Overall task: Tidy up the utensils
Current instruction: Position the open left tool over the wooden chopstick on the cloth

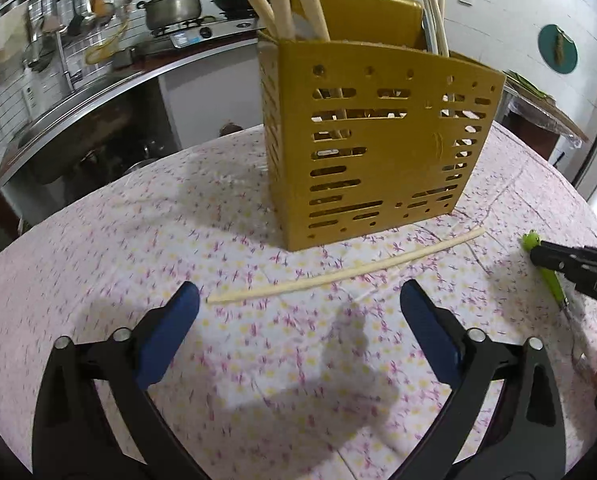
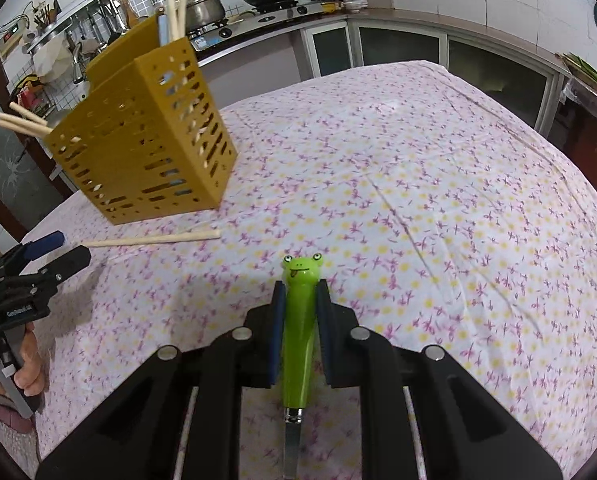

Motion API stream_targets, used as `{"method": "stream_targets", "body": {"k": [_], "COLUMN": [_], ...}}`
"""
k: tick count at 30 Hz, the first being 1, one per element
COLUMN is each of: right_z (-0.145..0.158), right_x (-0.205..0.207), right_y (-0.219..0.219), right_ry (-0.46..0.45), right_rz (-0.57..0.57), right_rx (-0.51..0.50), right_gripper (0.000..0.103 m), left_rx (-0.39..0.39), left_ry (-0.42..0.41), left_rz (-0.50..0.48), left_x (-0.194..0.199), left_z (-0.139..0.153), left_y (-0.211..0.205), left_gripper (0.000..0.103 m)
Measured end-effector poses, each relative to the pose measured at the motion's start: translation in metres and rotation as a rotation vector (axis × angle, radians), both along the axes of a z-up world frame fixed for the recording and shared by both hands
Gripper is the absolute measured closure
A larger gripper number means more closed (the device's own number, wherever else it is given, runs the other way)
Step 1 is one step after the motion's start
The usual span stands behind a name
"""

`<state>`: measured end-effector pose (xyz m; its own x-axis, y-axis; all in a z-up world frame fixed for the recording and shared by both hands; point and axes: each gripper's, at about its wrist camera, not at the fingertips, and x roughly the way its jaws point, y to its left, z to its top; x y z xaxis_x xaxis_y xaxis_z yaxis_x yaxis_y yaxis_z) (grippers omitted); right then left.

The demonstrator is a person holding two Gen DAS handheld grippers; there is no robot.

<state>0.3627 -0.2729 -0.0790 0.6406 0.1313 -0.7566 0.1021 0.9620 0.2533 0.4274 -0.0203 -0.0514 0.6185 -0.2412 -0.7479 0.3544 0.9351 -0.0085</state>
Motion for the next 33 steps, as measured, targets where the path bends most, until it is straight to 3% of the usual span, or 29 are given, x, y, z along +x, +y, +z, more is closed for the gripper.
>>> {"method": "stream_targets", "body": {"k": [1, 3, 7, 9, 11, 15, 19, 21, 25, 26, 28, 29, 30, 33], "right_z": [0.0, 0.002, 0.006, 0.007, 0.007, 0.007, 0.009, 0.011, 0.01, 0.01, 0.009, 0.008, 0.007, 0.004], "right_x": [0.002, 0.005, 0.009, 0.011, 0.011, 0.008, 0.002, 0.0, -0.005, -0.006, -0.005, -0.005, -0.004, -0.004], "right_y": [0.0, 0.0, 0.003, 0.003, 0.003, 0.002, -0.002, -0.005, -0.01, -0.012, -0.016, -0.017, -0.02, -0.029], "right_ry": [0.0, -0.001, -0.002, 0.001, 0.003, 0.0, -0.008, -0.014, -0.018, -0.018, -0.017, -0.016, -0.015, -0.015], "right_rz": [0.0, 0.002, 0.009, 0.007, 0.006, 0.006, 0.003, 0.0, -0.006, -0.008, -0.013, -0.015, -0.018, -0.023], "right_rx": [-0.003, -0.011, -0.03, -0.026, -0.025, -0.02, -0.009, -0.003, 0.003, 0.004, 0.011, 0.014, 0.019, 0.025], "right_gripper": [0.087, 0.087, 0.087, 0.087, 0.087, 0.087, 0.087, 0.087, 0.087, 0.087, 0.087, 0.087, 0.087, 0.087], "left_rx": [-0.004, -0.025, 0.017, 0.02, -0.03, 0.018, -0.002, -0.007, -0.089, -0.097, -0.106, -0.108, -0.106, -0.112], "left_ry": [0.016, 0.063, 0.043, 0.04, 0.109, 0.08, 0.087, 0.081, 0.143, 0.149, 0.151, 0.14, 0.125, 0.098], "left_rz": [-0.006, -0.02, -0.043, -0.057, -0.104, -0.125, -0.126, -0.08, 0.067, 0.1, 0.134, 0.15, 0.157, 0.145], "left_x": [0.005, 0.013, 0.011, 0.006, 0.004, -0.014, -0.026, -0.026, -0.009, -0.004, 0.003, 0.006, 0.007, 0.017], "left_z": [-0.003, -0.009, -0.011, -0.011, -0.014, -0.012, -0.005, -0.001, 0.001, 0.003, 0.006, 0.009, 0.012, 0.019], "left_y": [0.0, 0.001, -0.004, -0.006, -0.006, -0.011, -0.009, -0.004, 0.014, 0.017, 0.019, 0.019, 0.018, 0.016], "left_gripper": [0.017, 0.045, 0.057, 0.08, 0.103, 0.103, 0.103, 0.103, 0.103, 0.099, 0.078, 0.061, 0.055, 0.054]}}
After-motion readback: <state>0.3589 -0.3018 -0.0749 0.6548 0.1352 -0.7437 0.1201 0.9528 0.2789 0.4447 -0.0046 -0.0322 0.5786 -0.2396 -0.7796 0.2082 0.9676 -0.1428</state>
